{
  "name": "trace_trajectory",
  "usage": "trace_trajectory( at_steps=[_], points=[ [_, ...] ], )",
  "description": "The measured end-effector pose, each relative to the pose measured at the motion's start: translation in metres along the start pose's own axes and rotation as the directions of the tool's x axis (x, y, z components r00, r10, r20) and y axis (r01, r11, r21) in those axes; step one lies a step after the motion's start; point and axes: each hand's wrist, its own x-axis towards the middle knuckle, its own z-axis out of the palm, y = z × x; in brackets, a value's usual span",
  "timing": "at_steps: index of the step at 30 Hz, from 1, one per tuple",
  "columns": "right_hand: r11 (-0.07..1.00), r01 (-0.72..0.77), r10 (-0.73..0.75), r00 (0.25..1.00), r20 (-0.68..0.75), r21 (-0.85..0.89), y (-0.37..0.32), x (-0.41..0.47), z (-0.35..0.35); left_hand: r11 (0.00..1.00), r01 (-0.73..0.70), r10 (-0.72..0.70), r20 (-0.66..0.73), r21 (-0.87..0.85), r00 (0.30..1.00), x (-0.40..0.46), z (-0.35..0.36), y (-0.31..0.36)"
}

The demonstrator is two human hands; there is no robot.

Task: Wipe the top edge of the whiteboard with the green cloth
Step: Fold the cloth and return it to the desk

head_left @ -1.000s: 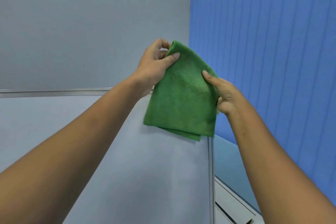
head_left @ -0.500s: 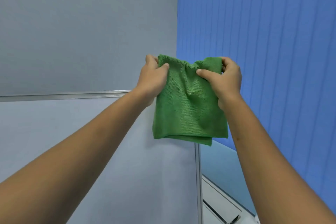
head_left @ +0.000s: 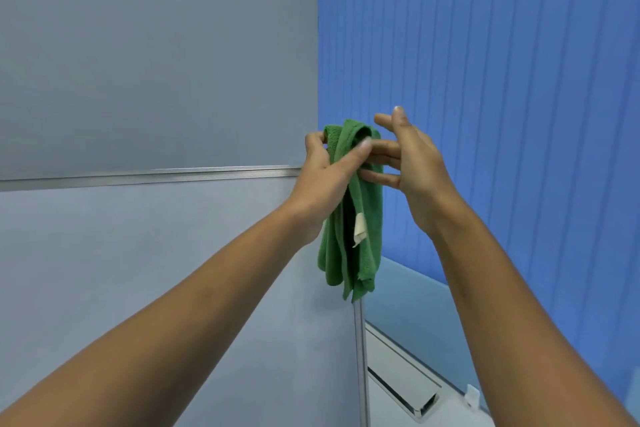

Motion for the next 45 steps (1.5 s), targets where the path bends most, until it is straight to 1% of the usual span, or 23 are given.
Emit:
trace_trajectory(
  at_steps=[2,3,5,7,9,11,13,15,16,18,19,22,25,27,29,32,34,39,41,45],
  points=[
    [0.999,0.017,-0.015,0.999,-0.043,0.047,0.012,-0.007,-0.009,1.000,0.004,-0.004,0.006,-0.023,1.000,-0.004,0.003,-0.010],
    [0.998,0.049,-0.044,0.993,-0.107,0.044,0.020,-0.011,-0.012,0.999,0.021,-0.020,0.018,-0.037,1.000,-0.005,0.006,-0.014],
    [0.994,0.108,-0.111,0.950,-0.290,-0.024,0.044,-0.019,-0.024,0.997,0.069,-0.067,0.042,-0.045,0.997,-0.009,0.015,-0.026],
    [0.993,0.089,-0.112,0.909,-0.401,-0.075,0.071,-0.030,-0.037,0.990,0.110,-0.106,0.059,-0.088,0.993,-0.014,0.025,-0.038],
    [0.998,-0.013,-0.012,0.924,-0.381,-0.064,0.093,-0.044,-0.048,0.973,0.171,-0.161,0.080,-0.153,0.984,-0.019,0.036,-0.052],
    [0.991,-0.129,0.132,0.951,-0.278,0.030,0.110,-0.059,-0.056,0.949,0.252,-0.236,0.106,-0.187,0.966,-0.023,0.046,-0.066],
    [0.975,-0.201,0.217,0.950,-0.223,0.090,0.127,-0.072,-0.065,0.926,0.332,-0.311,0.133,-0.179,0.941,-0.028,0.058,-0.085],
    [0.970,-0.238,0.242,0.926,-0.291,0.052,0.146,-0.087,-0.075,0.904,0.396,-0.372,0.160,-0.162,0.914,-0.035,0.071,-0.107],
    [0.966,-0.257,0.251,0.906,-0.341,0.028,0.155,-0.094,-0.080,0.892,0.423,-0.395,0.181,-0.157,0.901,-0.038,0.076,-0.120],
    [0.950,-0.313,0.287,0.853,-0.436,0.014,0.179,-0.111,-0.092,0.871,0.484,-0.453,0.246,-0.083,0.857,-0.052,0.090,-0.147],
    [0.935,-0.354,0.319,0.812,-0.489,0.024,0.193,-0.122,-0.099,0.854,0.520,-0.495,0.282,-0.017,0.822,-0.062,0.098,-0.165],
    [0.880,-0.467,0.415,0.672,-0.613,0.084,0.234,-0.156,-0.120,0.791,0.602,-0.595,0.364,0.111,0.716,-0.096,0.118,-0.222],
    [0.798,-0.582,0.524,0.547,-0.653,0.153,0.273,-0.193,-0.141,0.732,0.638,-0.677,0.350,0.237,0.647,-0.126,0.137,-0.275],
    [0.740,-0.644,0.578,0.464,-0.671,0.192,0.295,-0.218,-0.155,0.697,0.652,-0.714,0.366,0.298,0.596,-0.142,0.151,-0.303],
    [0.688,-0.697,0.596,0.385,-0.705,0.202,0.313,-0.240,-0.171,0.671,0.656,-0.739,0.389,0.346,0.551,-0.156,0.170,-0.330],
    [0.624,-0.756,0.596,0.295,-0.747,0.199,0.332,-0.272,-0.192,0.649,0.632,-0.759,0.419,0.424,0.499,-0.176,0.194,-0.366],
    [0.574,-0.801,0.583,0.253,-0.772,0.171,0.345,-0.291,-0.206,0.630,0.616,-0.775,0.424,0.472,0.468,-0.187,0.209,-0.389],
    [0.411,-0.900,0.603,0.149,-0.784,0.146,0.379,-0.330,-0.227,0.563,0.610,-0.825,0.419,0.557,0.379,-0.215,0.235,-0.434],
    [0.369,-0.921,0.602,0.135,-0.787,0.124,0.387,-0.339,-0.230,0.559,0.583,-0.829,0.419,0.590,0.370,-0.222,0.241,-0.445],
    [0.315,-0.949,0.558,0.160,-0.814,0.029,0.394,-0.350,-0.237,0.600,0.500,-0.799,0.434,0.625,0.416,-0.230,0.249,-0.459]
  ],
)
